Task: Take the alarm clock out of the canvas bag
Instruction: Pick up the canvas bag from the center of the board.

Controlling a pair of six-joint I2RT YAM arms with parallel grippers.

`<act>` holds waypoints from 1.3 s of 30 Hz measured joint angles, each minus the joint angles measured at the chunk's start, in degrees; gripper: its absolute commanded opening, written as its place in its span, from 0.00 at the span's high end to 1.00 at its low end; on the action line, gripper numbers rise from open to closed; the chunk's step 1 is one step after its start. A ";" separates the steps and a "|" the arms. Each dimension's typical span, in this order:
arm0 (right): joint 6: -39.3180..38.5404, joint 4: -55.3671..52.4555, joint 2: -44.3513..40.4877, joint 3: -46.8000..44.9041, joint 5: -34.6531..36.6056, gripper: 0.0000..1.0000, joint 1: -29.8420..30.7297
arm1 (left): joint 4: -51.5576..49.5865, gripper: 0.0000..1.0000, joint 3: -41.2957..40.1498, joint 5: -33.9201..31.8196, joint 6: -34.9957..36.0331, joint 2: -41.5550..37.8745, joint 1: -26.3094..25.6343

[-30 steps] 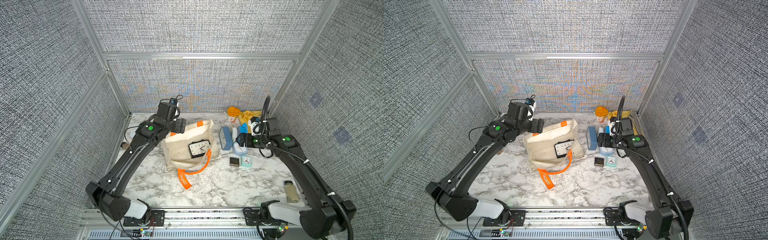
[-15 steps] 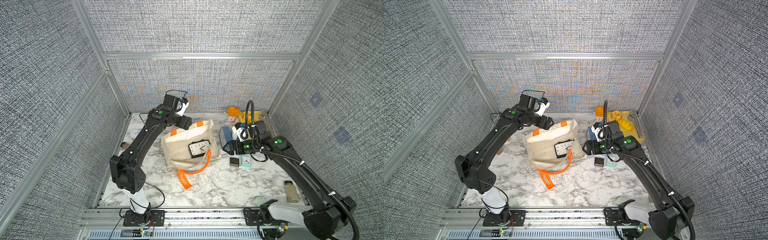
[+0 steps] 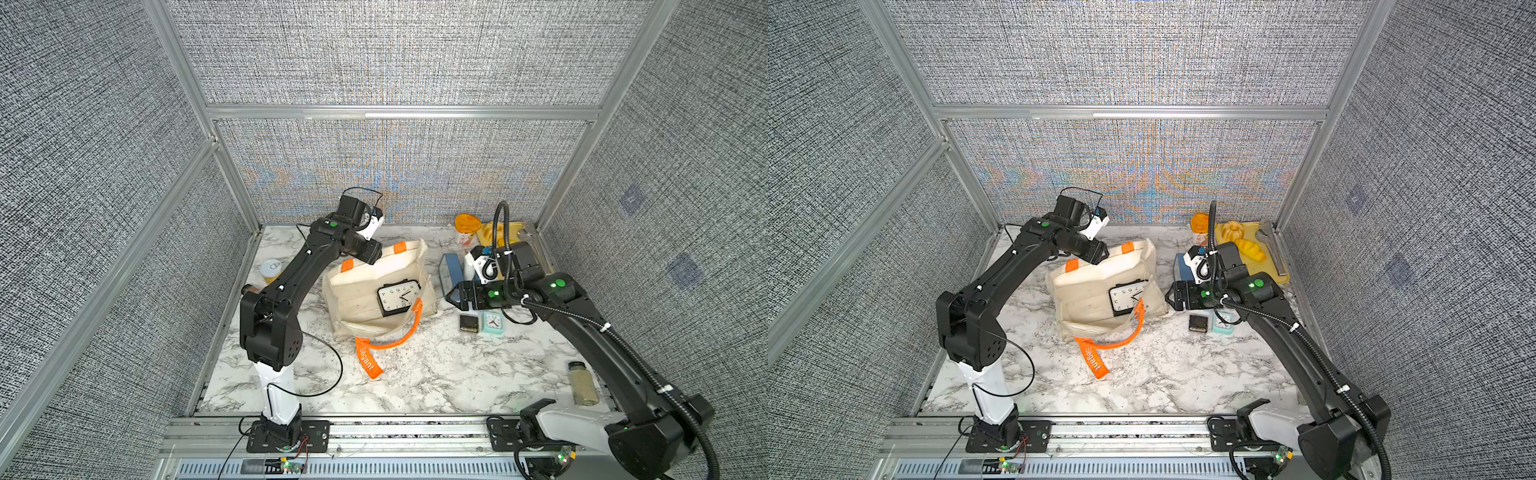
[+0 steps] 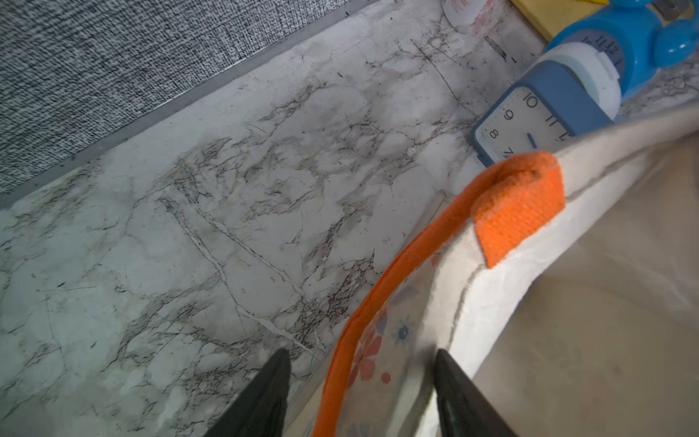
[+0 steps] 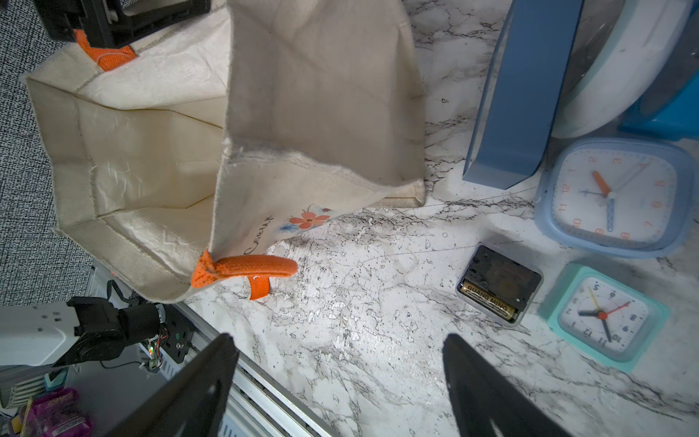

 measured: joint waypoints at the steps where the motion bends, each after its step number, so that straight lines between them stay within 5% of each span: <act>1: 0.02 0.02 0.00 0.00 0.22 0.11 0.02 | -0.02 0.58 -0.44 0.66 0.11 0.00 -0.04; 9: 0.61 -0.13 0.98 2.73 1.36 0.11 0.11 | -1.95 1.00 -0.94 2.62 0.17 -0.11 -0.02; 18: 2.80 -0.83 3.87 12.52 2.58 0.15 4.04 | -3.34 1.00 0.20 -0.44 -3.98 -5.84 -0.87; 26: 6.43 3.34 10.80 22.08 5.79 0.19 15.87 | 2.73 1.00 -12.20 -0.98 -7.32 -17.59 -5.22; 39: 25.49 15.98 18.73 11.06 17.68 0.18 26.86 | 11.32 1.00 -23.98 -2.99 -13.40 -27.02 -6.62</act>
